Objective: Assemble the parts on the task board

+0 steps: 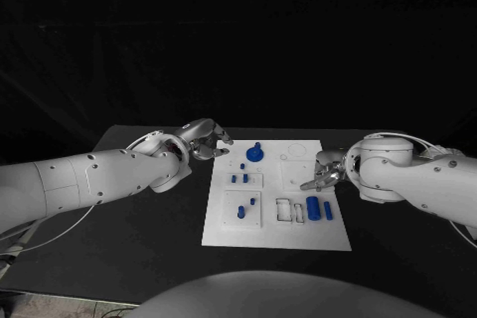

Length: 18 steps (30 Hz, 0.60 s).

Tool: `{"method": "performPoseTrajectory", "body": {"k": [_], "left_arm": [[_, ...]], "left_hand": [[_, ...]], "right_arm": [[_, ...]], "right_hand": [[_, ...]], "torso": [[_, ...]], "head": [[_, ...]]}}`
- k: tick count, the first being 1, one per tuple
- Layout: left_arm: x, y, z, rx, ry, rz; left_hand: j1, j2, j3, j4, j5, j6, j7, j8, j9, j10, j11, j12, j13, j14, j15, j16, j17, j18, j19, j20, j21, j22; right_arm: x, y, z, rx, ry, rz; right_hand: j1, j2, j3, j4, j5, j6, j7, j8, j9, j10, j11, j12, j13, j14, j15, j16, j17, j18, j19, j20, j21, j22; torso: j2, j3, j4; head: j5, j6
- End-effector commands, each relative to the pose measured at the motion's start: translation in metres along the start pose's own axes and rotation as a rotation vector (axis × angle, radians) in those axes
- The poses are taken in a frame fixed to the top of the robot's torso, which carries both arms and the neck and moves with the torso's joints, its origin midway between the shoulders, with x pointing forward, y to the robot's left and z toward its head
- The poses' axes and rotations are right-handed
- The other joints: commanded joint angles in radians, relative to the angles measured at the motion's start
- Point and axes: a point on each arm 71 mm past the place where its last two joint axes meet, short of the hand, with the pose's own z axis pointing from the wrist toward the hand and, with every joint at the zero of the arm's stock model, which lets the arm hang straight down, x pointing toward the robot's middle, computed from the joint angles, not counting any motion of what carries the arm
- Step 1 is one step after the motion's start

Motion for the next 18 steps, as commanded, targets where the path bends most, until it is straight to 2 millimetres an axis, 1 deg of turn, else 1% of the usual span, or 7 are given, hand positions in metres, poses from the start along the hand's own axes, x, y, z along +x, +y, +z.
{"method": "performPoseTrajectory", "body": {"k": [1, 4, 7, 12, 18], "left_arm": [[0.001, -0.003, 0.001, 0.01, 0.007, -0.004], [0.002, -0.003, 0.001, 0.011, 0.009, -0.004], [0.002, -0.003, 0.001, 0.012, 0.009, -0.004], [0.002, -0.003, 0.001, 0.011, 0.011, -0.005], [0.002, -0.003, 0.001, 0.01, 0.012, -0.004]], "left_hand": [[-0.005, 0.003, 0.005, 0.0, 0.007, 0.005, 0.003, 0.005, 0.001, 0.0, -0.002, 0.004, 0.0, -0.003, 0.002, -0.003, -0.002, 0.015, -0.001, 0.005, -0.006, 0.138], [-0.006, 0.003, 0.005, 0.0, 0.007, 0.006, 0.003, 0.005, 0.001, 0.0, -0.002, 0.004, 0.0, -0.003, 0.003, -0.003, -0.002, 0.015, -0.001, 0.006, -0.007, 0.138], [-0.006, 0.003, 0.005, 0.0, 0.007, 0.006, 0.003, 0.005, 0.001, -0.001, -0.002, 0.004, 0.0, -0.004, 0.003, -0.003, -0.003, 0.015, -0.002, 0.006, -0.007, 0.138], [-0.006, 0.003, 0.005, 0.0, 0.007, 0.006, 0.003, 0.006, 0.001, -0.001, -0.002, 0.004, 0.0, -0.004, 0.003, -0.003, -0.003, 0.015, -0.002, 0.006, -0.007, 0.138], [-0.006, 0.003, 0.005, 0.0, 0.007, 0.006, 0.003, 0.005, 0.001, -0.001, -0.002, 0.005, 0.0, -0.004, 0.003, -0.003, -0.003, 0.015, -0.002, 0.006, -0.007, 0.138]], "right_arm": [[0.007, -0.002, 0.005, 0.075, 0.092, -0.062], [0.008, 0.001, 0.011, 0.085, 0.102, -0.078], [0.009, 0.003, 0.015, 0.088, 0.102, -0.08], [0.009, 0.005, 0.019, 0.095, 0.104, -0.083], [0.009, 0.004, 0.02, 0.107, 0.112, -0.092]], "right_hand": [[-0.024, 0.001, -0.016, 0.009, -0.019, 0.02, -0.004, -0.007, -0.004, 0.105, -0.012, 0.004, 0.262, 0.104, -0.009, 0.003, 0.263, -0.009, 0.091, -0.009, -0.009, 0.256], [-0.063, 0.009, -0.036, 0.024, -0.037, 0.039, -0.008, -0.018, -0.013, 0.105, -0.016, 0.004, 0.262, 0.104, -0.012, 0.003, 0.263, -0.006, 0.085, -0.013, -0.016, 0.253], [-0.089, 0.014, -0.049, 0.027, -0.04, 0.048, -0.01, -0.024, -0.018, 0.105, -0.017, 0.004, 0.262, 0.104, -0.013, 0.003, 0.263, -0.005, 0.082, -0.014, -0.02, 0.251], [-0.111, 0.021, -0.06, 0.028, -0.041, 0.055, -0.011, -0.03, -0.023, 0.105, -0.019, 0.004, 0.262, 0.104, -0.015, 0.003, 0.263, -0.004, 0.079, -0.015, -0.024, 0.249], [-0.113, 0.022, -0.061, 0.027, -0.041, 0.055, -0.01, -0.031, -0.024, 0.105, -0.019, 0.004, 0.262, 0.104, -0.015, 0.003, 0.263, -0.002, 0.075, -0.015, -0.029, 0.247]], "torso": [[0.0, -0.0007, 0.0015], [-0.001, -0.001, 0.0027], [-0.002, -0.0016, 0.0031], [-0.003, -0.0023, 0.0041], [-0.003, -0.0028, 0.0053]], "head": [[0.001, 0.0], [0.0, 0.0], [0.001, 0.0], [0.001, 0.0], [0.001, 0.0]]}}
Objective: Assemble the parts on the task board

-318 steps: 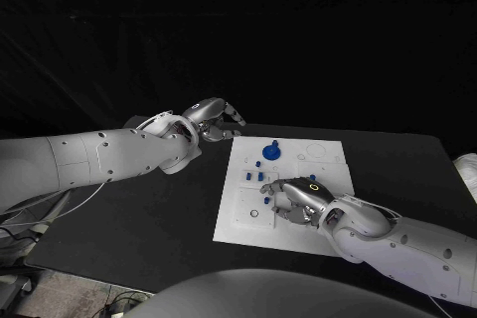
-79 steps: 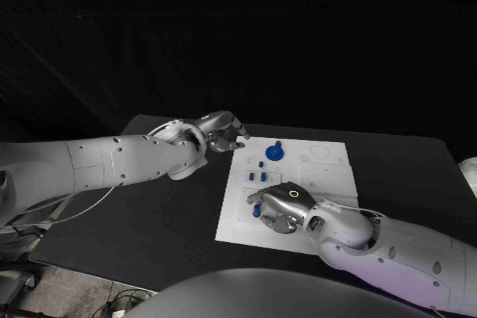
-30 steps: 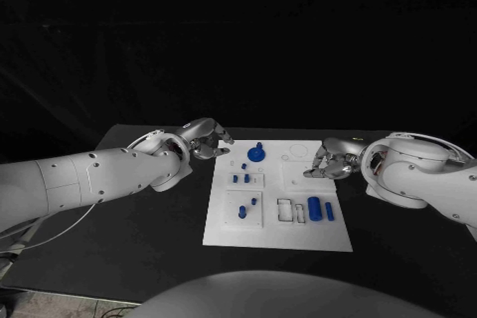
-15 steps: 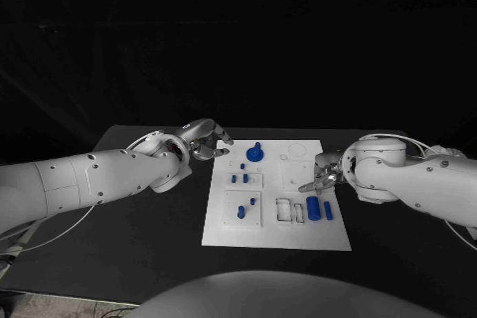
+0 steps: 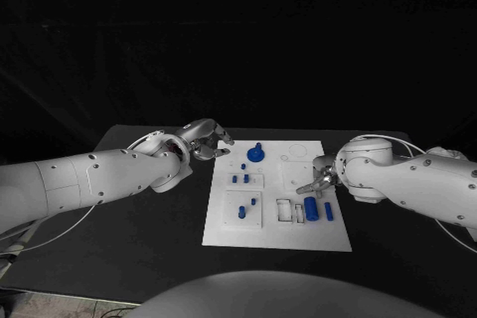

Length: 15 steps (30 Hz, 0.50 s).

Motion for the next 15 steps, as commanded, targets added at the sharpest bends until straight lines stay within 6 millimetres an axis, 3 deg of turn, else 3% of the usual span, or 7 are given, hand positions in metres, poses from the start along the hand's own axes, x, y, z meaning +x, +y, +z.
{"method": "performPoseTrajectory", "body": {"k": [1, 15], "left_arm": [[0.0012, -0.0019, 0.0007, 0.007, 0.01, -0.004], [0.0027, -0.003, 0.0023, 0.005, 0.019, -0.004]], "left_hand": [[-0.006, 0.003, 0.006, 0.0, 0.003, 0.006, 0.003, 0.005, 0.002, -0.001, -0.002, 0.005, 0.0, -0.004, 0.003, -0.003, -0.001, 0.015, -0.002, 0.006, -0.002, 0.138], [-0.008, 0.003, 0.006, 0.001, 0.004, 0.005, 0.004, 0.004, 0.001, 0.0, 0.0, 0.007, 0.0, -0.005, 0.007, -0.004, -0.002, 0.014, -0.002, 0.008, -0.003, 0.138]], "right_arm": [[0.002, -0.0018, 0.0009, 0.03, 0.025, -0.035], [0.004, -0.0018, 0.0033, 0.037, 0.046, -0.043]], "right_hand": [[-0.007, -0.001, -0.008, -0.002, -0.006, 0.009, 0.001, -0.005, -0.002, 0.106, -0.005, 0.004, 0.263, 0.104, -0.008, 0.003, 0.263, -0.002, 0.078, -0.005, -0.007, 0.247], [0.024, -0.004, -0.003, -0.03, 0.036, 0.018, 0.0, -0.02, -0.009, 0.106, -0.007, 0.004, 0.263, 0.104, -0.01, 0.003, 0.263, 0.004, 0.065, -0.007, -0.025, 0.239]], "torso": [[0.0, -0.001, 0.0014], [-0.001, -0.0022, 0.0057]], "head": [[-0.001, 0.0], [-0.008, 0.0]]}}
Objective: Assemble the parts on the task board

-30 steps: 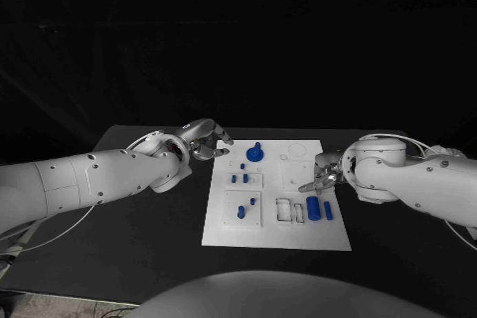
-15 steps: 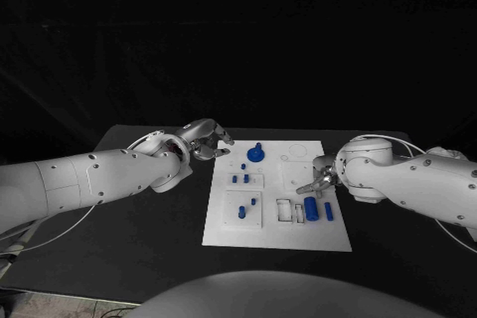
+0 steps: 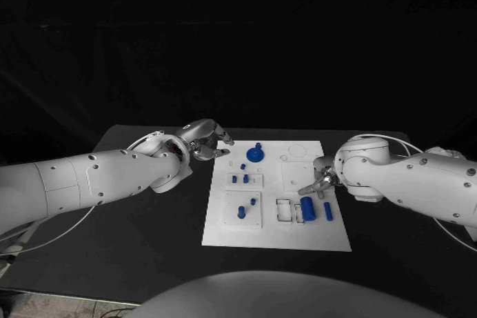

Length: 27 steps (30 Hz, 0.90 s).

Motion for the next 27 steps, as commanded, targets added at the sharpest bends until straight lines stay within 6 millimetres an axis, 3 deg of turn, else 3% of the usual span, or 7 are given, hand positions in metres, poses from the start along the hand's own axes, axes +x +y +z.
{"method": "performPoseTrajectory", "body": {"k": [1, 23, 27], "left_arm": [[0.002, -0.001, 0.001, 0.002, 0.015, -0.004], [0.003, 0.0, 0.001, -0.014, 0.031, -0.004], [0.003, 0.0, 0.001, -0.017, 0.036, -0.005]], "left_hand": [[-0.008, 0.003, 0.006, 0.001, 0.004, 0.005, 0.004, 0.004, 0.001, 0.0, 0.0, 0.005, 0.0, -0.002, 0.004, -0.004, -0.001, 0.014, -0.002, 0.008, -0.003, 0.138], [-0.016, 0.009, 0.009, 0.003, 0.01, 0.004, 0.006, 0.003, 0.001, -0.001, 0.005, 0.01, -0.001, -0.004, 0.012, -0.004, -0.003, 0.014, -0.003, 0.014, -0.006, 0.138], [-0.017, 0.01, 0.01, 0.003, 0.011, 0.003, 0.006, 0.003, 0.0, -0.001, 0.006, 0.01, -0.001, -0.004, 0.013, -0.003, -0.003, 0.014, -0.003, 0.015, -0.005, 0.138]], "right_arm": [[0.003, 0.001, 0.001, 0.006, 0.024, -0.021], [0.014, 0.007, 0.012, -0.008, 0.071, 0.002], [0.015, 0.008, 0.014, -0.007, 0.079, -0.001]], "right_hand": [[0.008, -0.001, 0.0, -0.006, 0.005, 0.005, 0.0, -0.005, -0.001, 0.106, -0.007, 0.004, 0.263, 0.104, -0.01, 0.003, 0.263, 0.004, 0.064, -0.007, -0.008, 0.239], [0.012, -0.009, -0.005, -0.014, 0.004, -0.01, 0.004, -0.018, 0.0, 0.106, -0.004, 0.004, 0.263, 0.104, -0.009, 0.003, 0.263, 0.011, 0.048, -0.007, -0.031, 0.229], [0.025, -0.01, -0.002, -0.027, 0.029, -0.014, 0.005, -0.016, 0.018, 0.106, -0.003, 0.004, 0.263, 0.104, -0.008, 0.003, 0.263, 0.012, 0.046, -0.006, -0.035, 0.228]], "torso": [[0.0, -0.0005, 0.0026], [-0.002, -0.0025, 0.0087], [-0.002, -0.0028, 0.0096]], "head": [[-0.003, 0.0], [-0.005, 0.0], [-0.006, 0.0]]}}
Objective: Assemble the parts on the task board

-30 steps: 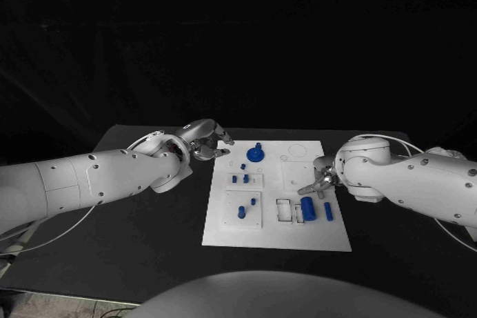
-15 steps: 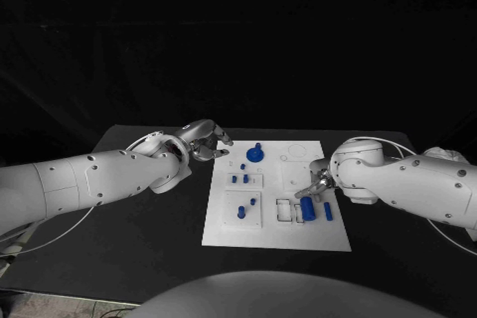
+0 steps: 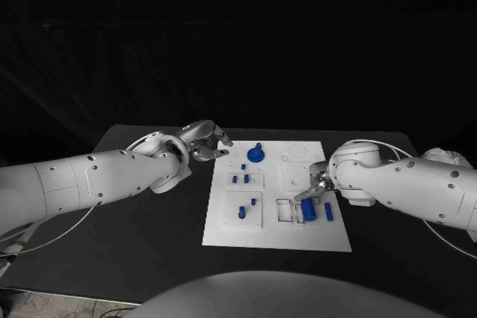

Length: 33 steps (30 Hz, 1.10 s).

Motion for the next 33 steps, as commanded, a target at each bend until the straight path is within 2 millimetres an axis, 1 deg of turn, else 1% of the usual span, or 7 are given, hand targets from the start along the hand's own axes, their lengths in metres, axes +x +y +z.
{"method": "performPoseTrajectory", "body": {"k": [1, 4, 12, 16, 22, 28, 33], "left_arm": [[0.002, -0.001, 0.001, -0.005, 0.02, -0.004], [0.002, -0.001, 0.001, -0.007, 0.023, -0.004], [0.002, 0.0, 0.001, -0.015, 0.028, -0.003], [0.002, 0.001, 0.001, -0.02, 0.03, -0.002], [0.002, 0.002, 0.001, -0.025, 0.033, -0.001], [0.002, 0.003, 0.001, -0.03, 0.035, 0.0], [0.002, 0.005, 0.001, -0.035, 0.036, 0.0]], "left_hand": [[-0.007, 0.001, 0.007, 0.0, 0.003, 0.003, 0.006, 0.003, 0.001, -0.001, 0.006, 0.002, -0.001, 0.0, 0.01, -0.003, -0.001, 0.014, 0.0, 0.004, -0.005, 0.138], [-0.009, 0.003, 0.008, 0.0, 0.006, 0.004, 0.007, 0.003, 0.001, -0.001, 0.007, 0.003, -0.002, -0.001, 0.011, -0.004, -0.002, 0.014, -0.001, 0.006, -0.007, 0.137], [-0.01, 0.004, 0.008, 0.0, 0.006, 0.004, 0.007, 0.003, 0.001, -0.001, 0.007, 0.003, -0.002, -0.001, 0.012, -0.004, -0.003, 0.014, -0.001, 0.006, -0.008, 0.137], [-0.011, 0.004, 0.009, -0.001, 0.008, 0.005, 0.007, 0.003, 0.001, -0.001, 0.008, 0.004, -0.002, -0.002, 0.013, -0.005, -0.005, 0.015, -0.002, 0.007, -0.01, 0.137], [-0.011, 0.005, 0.009, -0.001, 0.008, 0.006, 0.008, 0.003, 0.001, -0.001, 0.008, 0.004, -0.002, -0.003, 0.014, -0.005, -0.006, 0.015, -0.002, 0.008, -0.011, 0.136], [-0.011, 0.005, 0.009, -0.001, 0.009, 0.006, 0.008, 0.004, 0.001, -0.002, 0.008, 0.004, -0.002, -0.004, 0.014, -0.006, -0.008, 0.015, -0.003, 0.008, -0.012, 0.136], [-0.012, 0.005, 0.01, -0.001, 0.009, 0.007, 0.008, 0.004, 0.001, -0.002, 0.008, 0.004, -0.002, -0.005, 0.014, -0.008, -0.01, 0.015, -0.003, 0.008, -0.014, 0.136]], "right_arm": [[0.003, 0.001, 0.001, -0.001, 0.026, -0.019], [0.004, 0.002, 0.002, 0.0, 0.033, -0.021], [0.008, 0.002, 0.006, -0.001, 0.051, 0.007], [0.009, 0.001, 0.007, 0.002, 0.065, 0.029], [0.01, -0.001, 0.007, 0.007, 0.073, 0.051], [0.009, -0.004, 0.008, 0.011, 0.065, 0.079], [0.008, -0.009, 0.006, 0.009, 0.059, 0.123]], "right_hand": [[0.014, 0.003, 0.001, -0.011, 0.022, -0.008, -0.002, 0.0, 0.014, 0.106, -0.004, 0.004, 0.263, 0.108, -0.004, 0.003, 0.263, 0.012, 0.045, -0.006, -0.005, 0.228], [0.02, 0.0, 0.003, -0.021, 0.07, -0.015, -0.002, 0.002, 0.035, 0.106, -0.004, 0.004, 0.263, 0.108, -0.005, 0.003, 0.263, 0.013, 0.045, -0.006, -0.007, 0.227], [0.04, -0.001, 0.017, -0.047, 0.144, -0.019, -0.007, 0.015, 0.085, 0.106, -0.008, 0.004, 0.263, 0.108, -0.008, 0.003, 0.263, 0.013, 0.045, -0.008, -0.009, 0.227], [0.064, -0.008, 0.037, -0.079, 0.216, -0.024, -0.016, 0.042, 0.152, 0.106, -0.016, 0.004, 0.263, 0.108, -0.015, 0.003, 0.263, 0.012, 0.047, -0.015, -0.008, 0.228], [0.08, -0.017, 0.074, -0.12, 0.298, -0.057, -0.028, 0.106, 0.305, 0.106, -0.027, 0.004, 0.263, 0.108, -0.025, 0.003, 0.263, 0.013, 0.046, -0.026, -0.012, 0.227], [0.082, -0.019, 0.104, -0.14, 0.312, -0.086, -0.033, 0.139, 0.402, 0.106, -0.033, 0.004, 0.263, 0.108, -0.029, 0.003, 0.263, 0.014, 0.045, -0.03, -0.015, 0.227], [0.079, -0.02, 0.11, -0.143, 0.312, -0.092, -0.034, 0.144, 0.423, 0.106, -0.033, 0.004, 0.263, 0.108, -0.031, 0.003, 0.263, 0.014, 0.043, -0.03, -0.019, 0.225]], "torso": [[0.0, -0.0004, 0.0014], [0.0, -0.0007, 0.0023], [-0.001, -0.001, 0.004], [-0.001, -0.0015, 0.0049], [-0.001, -0.0018, 0.0054], [-0.002, -0.0018, 0.006], [-0.002, -0.0023, 0.0068]], "head": [[-0.003, 0.0], [-0.003, 0.0], [-0.001, 0.0], [-0.001, 0.0], [0.001, 0.0], [0.004, 0.0], [0.008, 0.0]]}}
